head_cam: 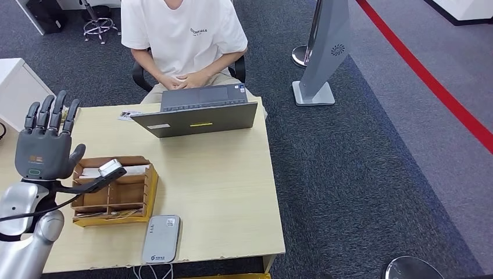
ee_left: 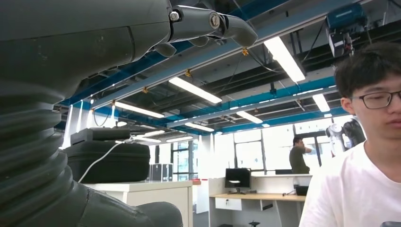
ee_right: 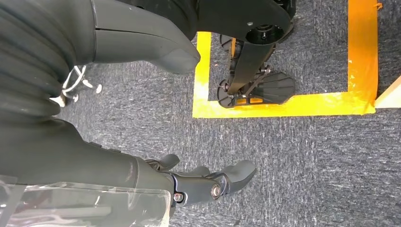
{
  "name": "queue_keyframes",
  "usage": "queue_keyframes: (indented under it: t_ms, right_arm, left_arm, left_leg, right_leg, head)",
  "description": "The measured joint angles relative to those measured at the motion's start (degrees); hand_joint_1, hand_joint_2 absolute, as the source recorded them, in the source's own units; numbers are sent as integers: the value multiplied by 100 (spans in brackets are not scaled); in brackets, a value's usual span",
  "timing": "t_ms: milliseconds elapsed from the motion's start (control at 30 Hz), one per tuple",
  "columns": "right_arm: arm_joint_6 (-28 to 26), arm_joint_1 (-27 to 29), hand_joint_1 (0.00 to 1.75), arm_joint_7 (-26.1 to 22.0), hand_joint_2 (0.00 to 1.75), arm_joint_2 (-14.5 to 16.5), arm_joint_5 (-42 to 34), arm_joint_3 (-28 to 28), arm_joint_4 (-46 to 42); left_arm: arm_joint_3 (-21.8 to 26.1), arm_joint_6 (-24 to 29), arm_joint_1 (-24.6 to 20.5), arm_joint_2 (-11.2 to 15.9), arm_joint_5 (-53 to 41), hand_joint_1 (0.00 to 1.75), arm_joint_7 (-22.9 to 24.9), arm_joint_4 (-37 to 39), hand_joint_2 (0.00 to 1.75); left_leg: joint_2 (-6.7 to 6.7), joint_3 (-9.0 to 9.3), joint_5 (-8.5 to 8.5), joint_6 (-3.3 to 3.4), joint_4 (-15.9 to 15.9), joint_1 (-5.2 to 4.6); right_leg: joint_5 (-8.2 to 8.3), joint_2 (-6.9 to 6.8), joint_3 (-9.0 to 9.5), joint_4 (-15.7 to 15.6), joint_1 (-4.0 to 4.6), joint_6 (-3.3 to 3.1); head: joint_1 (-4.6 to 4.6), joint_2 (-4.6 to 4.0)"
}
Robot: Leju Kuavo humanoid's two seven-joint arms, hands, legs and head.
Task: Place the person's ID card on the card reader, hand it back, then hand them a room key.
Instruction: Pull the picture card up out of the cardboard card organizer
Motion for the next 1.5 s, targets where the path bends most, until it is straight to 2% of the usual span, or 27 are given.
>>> queue_keyframes:
  t_ms: [200, 400, 533, 733, 1033, 1367, 1500]
  right_arm:
    - [-21, 39, 0, -62, 175, 0, -90, -63, 0]
    - [-61, 130, 0, -144, 175, 0, -266, -226, 0]
    - [-79, 164, 0, -146, 175, 0, -292, -292, 0]
    - [-87, 170, 0, -144, 175, 0, -362, -388, 0]
    - [-104, 181, 0, -148, 175, 0, -440, -517, 0]
    - [-169, 205, 0, -92, 175, 0, -430, -575, -2]
    - [-181, 207, 0, -91, 175, 0, -423, -579, -2]
  left_arm:
    - [-127, -122, 310, 0, -135, 0, 3, -638, 175]
    - [-535, -692, 737, 37, -326, 0, 135, -1473, 175]
    - [-714, -785, 899, 87, -353, 0, 190, -1793, 175]
    - [-895, -857, 1048, 155, -344, 0, 173, -2030, 175]
    - [-1198, -833, 1567, 199, -309, 0, 172, -2313, 175]
    - [-1217, -709, 2275, 166, -121, 0, 219, -2333, 175]
    - [-1217, -676, 2407, 138, -120, 0, 195, -2333, 175]
  left_leg:
    - [0, 0, -1, 1, 0, 0]
    - [0, -5, -4, 4, 0, -1]
    - [0, -5, -4, 4, 0, -1]
    - [0, -4, -3, 3, -1, 0]
    - [0, -7, -5, 5, -1, -2]
    - [0, -8, -5, 5, -1, -1]
    - [0, -9, -5, 5, -1, -1]
  right_leg:
    - [0, 0, 0, 0, 0, 0]
    - [-1, -1, -2, -3, 0, 1]
    - [-1, -2, -4, -3, 0, 1]
    - [-1, -2, -3, -2, 0, 1]
    - [-3, -4, -4, -3, -1, 3]
    - [-4, -5, -5, -3, -1, 4]
    - [-5, -7, -5, -3, -1, 6]
  head:
    - [0, -1]
    - [1, 0]
    - [0, -1]
    - [0, -1]
    - [1, -1]
    - [-1, -1]
    - [0, -1]
